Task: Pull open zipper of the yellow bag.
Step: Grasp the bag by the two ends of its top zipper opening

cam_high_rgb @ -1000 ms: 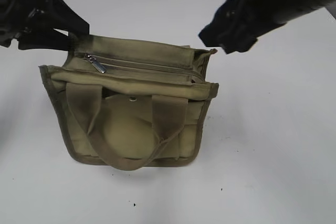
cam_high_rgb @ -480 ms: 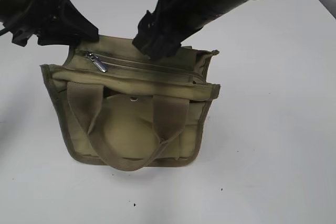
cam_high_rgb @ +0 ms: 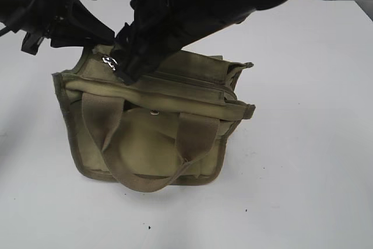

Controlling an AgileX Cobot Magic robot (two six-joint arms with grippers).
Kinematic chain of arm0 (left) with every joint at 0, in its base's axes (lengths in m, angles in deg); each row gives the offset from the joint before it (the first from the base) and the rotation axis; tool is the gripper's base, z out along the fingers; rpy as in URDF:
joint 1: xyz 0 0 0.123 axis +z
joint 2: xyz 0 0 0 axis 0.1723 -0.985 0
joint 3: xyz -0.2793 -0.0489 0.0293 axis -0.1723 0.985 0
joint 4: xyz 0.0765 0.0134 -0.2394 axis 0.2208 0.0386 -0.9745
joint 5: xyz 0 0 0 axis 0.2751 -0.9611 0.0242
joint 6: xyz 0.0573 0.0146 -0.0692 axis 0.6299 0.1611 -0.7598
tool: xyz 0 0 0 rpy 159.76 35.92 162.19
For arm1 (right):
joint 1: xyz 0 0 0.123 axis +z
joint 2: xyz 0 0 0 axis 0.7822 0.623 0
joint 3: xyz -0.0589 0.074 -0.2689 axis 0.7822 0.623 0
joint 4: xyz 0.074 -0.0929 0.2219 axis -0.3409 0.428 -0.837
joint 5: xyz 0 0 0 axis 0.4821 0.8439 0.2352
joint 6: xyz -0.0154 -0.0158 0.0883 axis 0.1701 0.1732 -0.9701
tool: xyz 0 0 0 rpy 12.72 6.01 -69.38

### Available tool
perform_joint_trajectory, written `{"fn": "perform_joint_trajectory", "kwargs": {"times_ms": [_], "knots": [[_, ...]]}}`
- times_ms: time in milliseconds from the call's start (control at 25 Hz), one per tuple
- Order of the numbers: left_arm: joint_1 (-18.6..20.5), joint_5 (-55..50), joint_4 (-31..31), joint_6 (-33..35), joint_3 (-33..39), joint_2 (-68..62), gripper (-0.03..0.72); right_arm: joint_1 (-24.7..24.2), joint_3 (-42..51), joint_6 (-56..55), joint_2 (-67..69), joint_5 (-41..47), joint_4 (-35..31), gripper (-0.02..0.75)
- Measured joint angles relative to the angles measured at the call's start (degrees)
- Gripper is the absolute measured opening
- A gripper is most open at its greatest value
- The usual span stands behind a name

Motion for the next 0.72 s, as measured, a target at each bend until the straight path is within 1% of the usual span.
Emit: {"fn": "perform_joint_trajectory", "kwargs": {"times_ms": [280,560,640,720], "knots": [[0.00,-0.10,-1.34,0.00,0.00,0.00,0.030,0.00,-0.05,0.00,1.17,-0.18,-3.76,0.343],[0.00,0.06,-1.35,0.00,0.00,-0.16,0.029,0.00,-0.17,0.00,4.45,-0.31,-4.63,0.341],[0.06,0.18,-1.28,0.00,0.05,-0.23,0.029,0.00,-0.29,0.00,5.20,-0.61,-4.63,0.318],[0.06,0.32,-0.94,0.00,0.05,-0.25,0.029,0.00,-0.35,0.00,5.60,-0.81,-4.13,0.251]]}}
